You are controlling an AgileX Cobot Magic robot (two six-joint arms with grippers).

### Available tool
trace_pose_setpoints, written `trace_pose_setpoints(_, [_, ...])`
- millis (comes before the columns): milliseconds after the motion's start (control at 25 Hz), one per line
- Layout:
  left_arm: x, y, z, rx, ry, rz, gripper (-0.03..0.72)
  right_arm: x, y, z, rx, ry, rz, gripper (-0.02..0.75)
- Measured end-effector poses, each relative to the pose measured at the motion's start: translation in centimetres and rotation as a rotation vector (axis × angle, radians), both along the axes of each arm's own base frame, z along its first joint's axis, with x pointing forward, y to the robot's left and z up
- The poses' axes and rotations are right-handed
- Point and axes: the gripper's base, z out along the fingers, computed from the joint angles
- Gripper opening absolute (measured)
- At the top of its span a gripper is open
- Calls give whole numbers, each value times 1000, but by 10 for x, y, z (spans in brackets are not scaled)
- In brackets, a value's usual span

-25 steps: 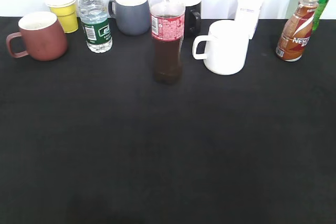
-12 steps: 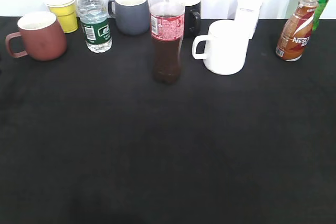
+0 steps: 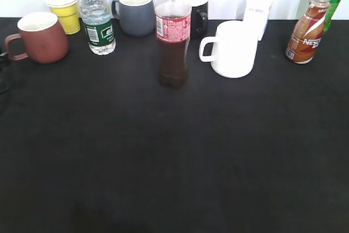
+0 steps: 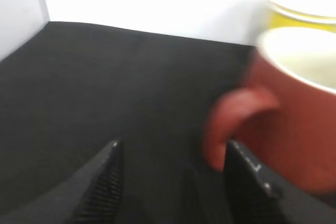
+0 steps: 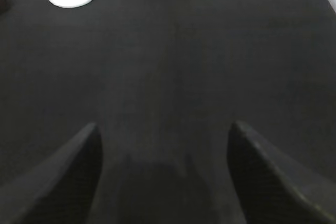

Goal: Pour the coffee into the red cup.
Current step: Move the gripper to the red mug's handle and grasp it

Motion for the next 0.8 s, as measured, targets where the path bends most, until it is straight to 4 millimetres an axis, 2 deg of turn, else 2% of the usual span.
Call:
trace_pose_setpoints(120, [4, -2, -8, -5, 22, -30, 459, 0, 0, 0, 0, 0, 0, 577])
trace_pose_setpoints(240, [8, -4, -5, 9, 2, -57, 459, 0, 0, 0, 0, 0, 0, 577])
trace_pose_setpoints(480, [31, -4, -19, 11, 24, -66, 456, 0, 0, 0, 0, 0, 0, 577])
trace_pose_setpoints(640, [51, -3, -19, 13, -9, -66, 452, 0, 0, 0, 0, 0, 0, 577])
trace_pose_setpoints(720, [59, -1, -22, 13, -9, -64, 428, 0, 0, 0, 0, 0, 0, 577])
trace_pose_setpoints(800, [64, 6, -17, 15, -16, -48, 356, 0, 0, 0, 0, 0, 0, 577])
